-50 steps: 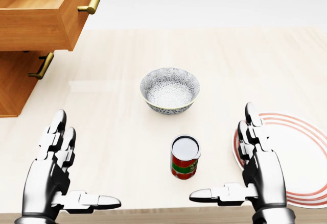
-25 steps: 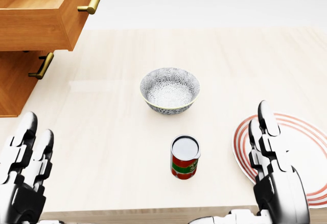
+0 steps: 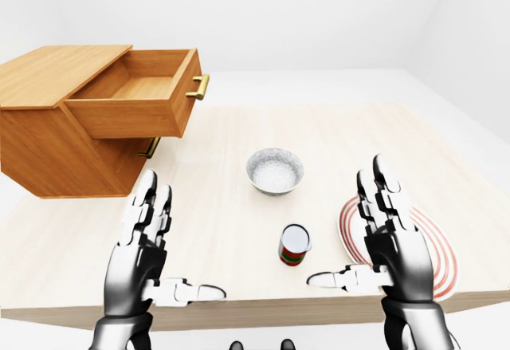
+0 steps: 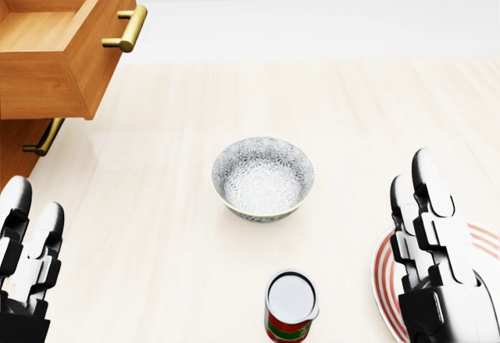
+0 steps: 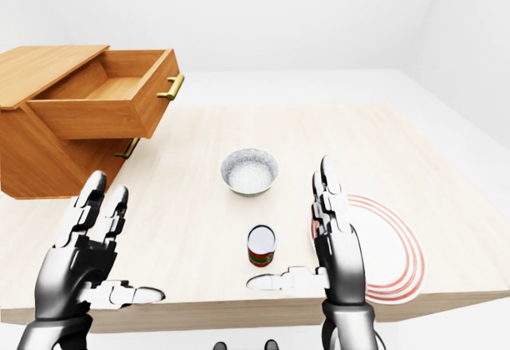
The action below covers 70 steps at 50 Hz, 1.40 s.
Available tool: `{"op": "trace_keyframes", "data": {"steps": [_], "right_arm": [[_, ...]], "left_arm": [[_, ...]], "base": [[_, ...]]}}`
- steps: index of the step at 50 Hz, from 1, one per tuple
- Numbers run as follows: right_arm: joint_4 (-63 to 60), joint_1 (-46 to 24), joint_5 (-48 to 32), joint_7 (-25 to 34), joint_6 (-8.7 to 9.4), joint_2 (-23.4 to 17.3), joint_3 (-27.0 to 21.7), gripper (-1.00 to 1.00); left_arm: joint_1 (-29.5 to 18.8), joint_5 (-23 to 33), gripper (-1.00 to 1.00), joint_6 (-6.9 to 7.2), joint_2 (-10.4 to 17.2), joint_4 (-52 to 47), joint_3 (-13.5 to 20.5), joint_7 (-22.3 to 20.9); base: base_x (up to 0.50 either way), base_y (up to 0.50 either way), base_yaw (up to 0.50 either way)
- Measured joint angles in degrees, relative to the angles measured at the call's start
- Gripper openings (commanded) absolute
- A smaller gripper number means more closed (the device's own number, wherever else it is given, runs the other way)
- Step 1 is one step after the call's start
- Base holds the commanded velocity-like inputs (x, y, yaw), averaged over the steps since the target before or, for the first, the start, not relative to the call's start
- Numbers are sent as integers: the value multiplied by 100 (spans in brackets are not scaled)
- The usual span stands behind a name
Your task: Put the ketchup in the top drawer of the cabinet.
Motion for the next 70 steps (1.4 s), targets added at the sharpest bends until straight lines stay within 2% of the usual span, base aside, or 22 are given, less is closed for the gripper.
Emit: {"op": "trace_keyframes", "data": {"steps": [15,26,38,70], "right_arm": [[-4,-16,28,24,-23,0,4,100],[31,-38,27,18,24,12,-11,100],[48,-53,-119,-36,52,-5,47,100],[61,-77,-293,-147,82,23,-2,100]], "left_arm": [[37,-21,100,-13,-42,-88,35,-57],[38,-32,100,5,-47,-98,53,-59],[19,-43,100,30,-52,-96,77,-60],[1,-51,100,75,-61,-117,102,-62]], "base": [[50,0,0],[49,0,0],[3,0,0],[0,50,0]]}}
